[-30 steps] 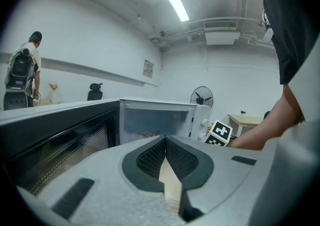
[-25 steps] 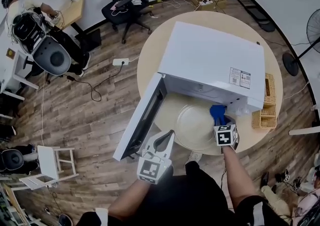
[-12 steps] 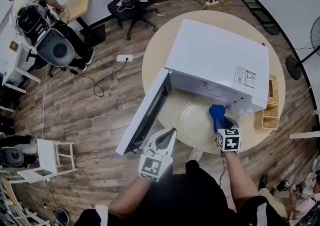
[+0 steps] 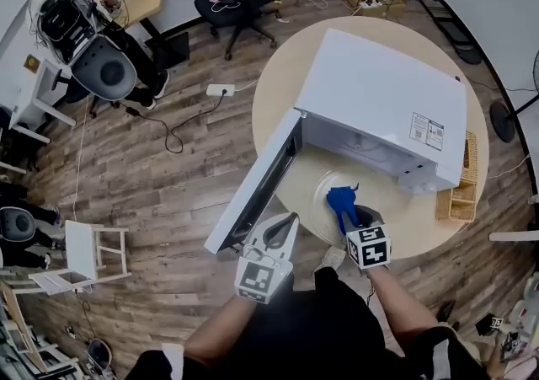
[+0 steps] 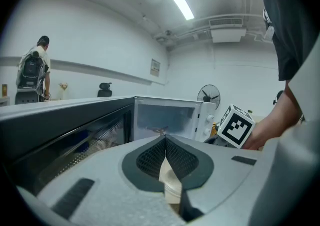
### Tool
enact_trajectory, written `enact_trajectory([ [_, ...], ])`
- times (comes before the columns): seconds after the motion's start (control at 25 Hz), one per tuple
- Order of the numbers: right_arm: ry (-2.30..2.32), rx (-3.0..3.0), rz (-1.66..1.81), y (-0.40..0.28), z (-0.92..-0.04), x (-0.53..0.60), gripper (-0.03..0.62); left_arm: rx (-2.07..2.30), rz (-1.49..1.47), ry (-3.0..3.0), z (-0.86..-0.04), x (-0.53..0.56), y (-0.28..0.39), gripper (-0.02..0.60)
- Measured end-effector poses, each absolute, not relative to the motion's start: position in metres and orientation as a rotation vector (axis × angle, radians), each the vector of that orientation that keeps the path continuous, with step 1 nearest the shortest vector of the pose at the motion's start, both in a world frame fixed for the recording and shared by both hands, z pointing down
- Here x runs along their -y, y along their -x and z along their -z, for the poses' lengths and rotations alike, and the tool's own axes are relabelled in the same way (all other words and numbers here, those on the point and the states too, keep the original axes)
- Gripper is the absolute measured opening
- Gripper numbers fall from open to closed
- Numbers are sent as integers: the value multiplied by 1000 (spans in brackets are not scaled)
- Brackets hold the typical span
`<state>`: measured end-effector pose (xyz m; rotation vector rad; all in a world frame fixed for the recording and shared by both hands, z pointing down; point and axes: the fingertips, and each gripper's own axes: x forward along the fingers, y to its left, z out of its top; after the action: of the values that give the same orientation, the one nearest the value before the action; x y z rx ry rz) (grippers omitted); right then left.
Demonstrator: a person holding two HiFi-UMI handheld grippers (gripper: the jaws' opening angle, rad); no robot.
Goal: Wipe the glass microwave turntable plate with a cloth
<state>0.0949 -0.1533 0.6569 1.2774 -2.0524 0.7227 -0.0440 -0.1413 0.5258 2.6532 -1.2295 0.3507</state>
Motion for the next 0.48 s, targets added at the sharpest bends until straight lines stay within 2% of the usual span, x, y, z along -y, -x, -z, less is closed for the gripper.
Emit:
enact_trajectory([
  [0.48,-1114,2016,-769,-40,-691,139,78,1283,-343,-2593,-533,136,69,6],
])
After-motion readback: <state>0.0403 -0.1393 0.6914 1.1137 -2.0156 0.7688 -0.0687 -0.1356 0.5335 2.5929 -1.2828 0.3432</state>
